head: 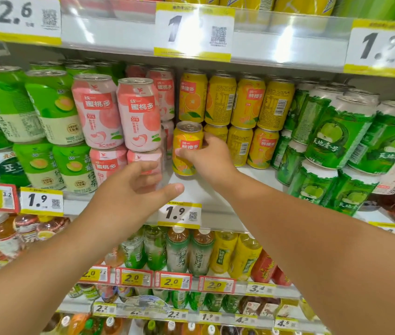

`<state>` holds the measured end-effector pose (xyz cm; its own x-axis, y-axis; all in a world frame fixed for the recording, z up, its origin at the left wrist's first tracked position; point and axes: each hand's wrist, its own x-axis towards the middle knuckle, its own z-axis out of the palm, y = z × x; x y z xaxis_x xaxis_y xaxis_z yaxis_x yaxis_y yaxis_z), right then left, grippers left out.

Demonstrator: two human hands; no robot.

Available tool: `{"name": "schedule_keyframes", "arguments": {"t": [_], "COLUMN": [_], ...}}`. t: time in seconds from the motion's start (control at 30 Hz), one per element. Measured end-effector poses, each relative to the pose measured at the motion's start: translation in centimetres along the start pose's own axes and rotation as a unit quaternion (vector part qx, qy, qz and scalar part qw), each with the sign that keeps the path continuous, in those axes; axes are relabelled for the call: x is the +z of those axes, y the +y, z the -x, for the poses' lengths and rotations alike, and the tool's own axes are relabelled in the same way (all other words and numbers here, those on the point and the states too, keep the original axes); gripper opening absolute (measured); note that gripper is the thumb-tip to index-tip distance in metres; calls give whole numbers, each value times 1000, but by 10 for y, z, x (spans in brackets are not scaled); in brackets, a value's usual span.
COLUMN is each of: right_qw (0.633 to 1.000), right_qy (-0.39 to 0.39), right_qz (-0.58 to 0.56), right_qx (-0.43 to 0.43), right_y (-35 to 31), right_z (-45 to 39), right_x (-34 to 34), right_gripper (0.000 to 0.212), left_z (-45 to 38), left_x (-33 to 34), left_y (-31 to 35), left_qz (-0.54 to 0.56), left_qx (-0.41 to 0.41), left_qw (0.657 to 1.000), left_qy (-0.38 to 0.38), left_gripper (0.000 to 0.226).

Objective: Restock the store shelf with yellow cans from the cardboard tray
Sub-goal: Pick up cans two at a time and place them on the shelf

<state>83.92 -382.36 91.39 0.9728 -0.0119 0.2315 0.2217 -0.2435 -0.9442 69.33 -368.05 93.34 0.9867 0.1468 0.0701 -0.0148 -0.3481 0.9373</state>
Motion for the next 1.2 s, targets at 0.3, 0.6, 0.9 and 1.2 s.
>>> {"name": "schedule_keyframes", "arguments": {"t": [0.3, 0.6, 0.9, 1.2], "right_qw": [999, 999, 999, 978], "right_qy": [21, 31, 0, -14], "right_qz": [14, 21, 37, 207], "right_qx": [27, 32, 33, 23], "right_y": [8, 18, 26, 10], "right_z": [-15, -15, -9, 60], "right_x": [8, 13, 15, -28], "right_gripper": [42, 45, 48, 58], "left_z": [2, 8, 12, 16], "left_x": [-1, 1, 1, 0], "left_y": [-13, -34, -49, -65], "left_qz": [-169, -492, -522, -511], "left_qx": [70, 199, 207, 217], "left_qw": [983, 847, 824, 828], "left_qy": [-26, -42, -81, -79], "left_gripper": [77, 80, 82, 88]}}
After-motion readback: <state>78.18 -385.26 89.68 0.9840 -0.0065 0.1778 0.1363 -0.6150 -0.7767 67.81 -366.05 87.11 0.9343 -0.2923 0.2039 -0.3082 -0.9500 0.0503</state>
